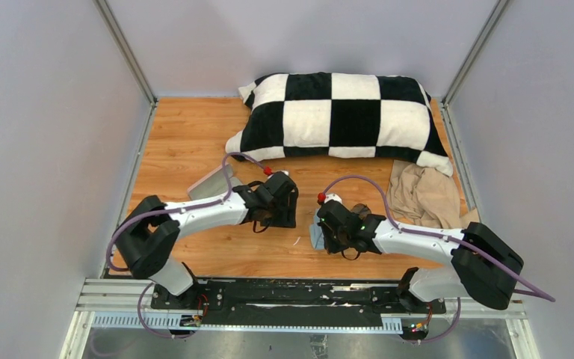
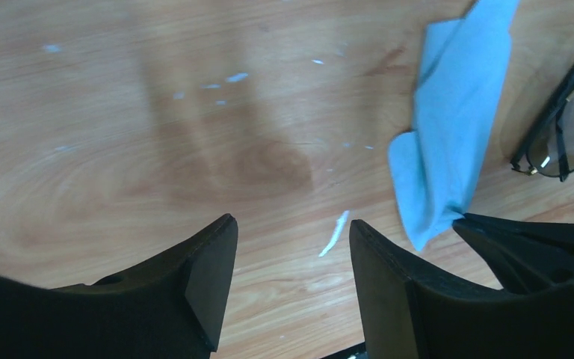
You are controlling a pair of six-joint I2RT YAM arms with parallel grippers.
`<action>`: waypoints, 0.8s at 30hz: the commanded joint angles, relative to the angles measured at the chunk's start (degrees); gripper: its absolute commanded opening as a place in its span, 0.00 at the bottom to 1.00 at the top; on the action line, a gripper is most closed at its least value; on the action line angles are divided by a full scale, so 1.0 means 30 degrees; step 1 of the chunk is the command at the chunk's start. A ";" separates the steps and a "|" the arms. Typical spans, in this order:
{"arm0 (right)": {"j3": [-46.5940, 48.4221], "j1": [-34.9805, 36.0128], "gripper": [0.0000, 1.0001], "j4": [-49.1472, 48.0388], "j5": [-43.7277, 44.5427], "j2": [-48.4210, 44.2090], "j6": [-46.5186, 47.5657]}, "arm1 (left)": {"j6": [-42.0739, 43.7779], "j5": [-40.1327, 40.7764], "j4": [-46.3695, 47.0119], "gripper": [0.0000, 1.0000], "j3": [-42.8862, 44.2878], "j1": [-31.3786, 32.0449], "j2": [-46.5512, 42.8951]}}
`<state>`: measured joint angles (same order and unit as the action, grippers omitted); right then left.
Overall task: Organize the sunglasses
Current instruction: Adjust the glasses cleaning cloth at the center of the board.
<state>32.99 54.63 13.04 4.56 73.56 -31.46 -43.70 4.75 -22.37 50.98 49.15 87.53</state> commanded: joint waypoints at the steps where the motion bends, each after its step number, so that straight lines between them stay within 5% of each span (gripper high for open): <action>1: -0.0619 0.0189 0.00 0.0366 0.0381 0.0247 -0.0300 | -0.0184 -0.0185 0.1062 0.61 0.1465 0.1300 0.1477; 13: -0.1253 0.0188 0.00 -0.0315 0.0191 -0.0779 -0.0581 | -0.2158 -0.1016 0.4764 0.36 0.0804 0.1899 0.3802; 24: -0.1466 0.0188 0.00 -0.0945 -0.0521 -0.0748 -0.0548 | -0.2947 -0.0947 0.6259 0.31 -0.0109 0.1918 0.4510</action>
<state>30.26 54.63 9.78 3.84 71.29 -32.16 -51.33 1.91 -5.80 52.03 54.26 98.76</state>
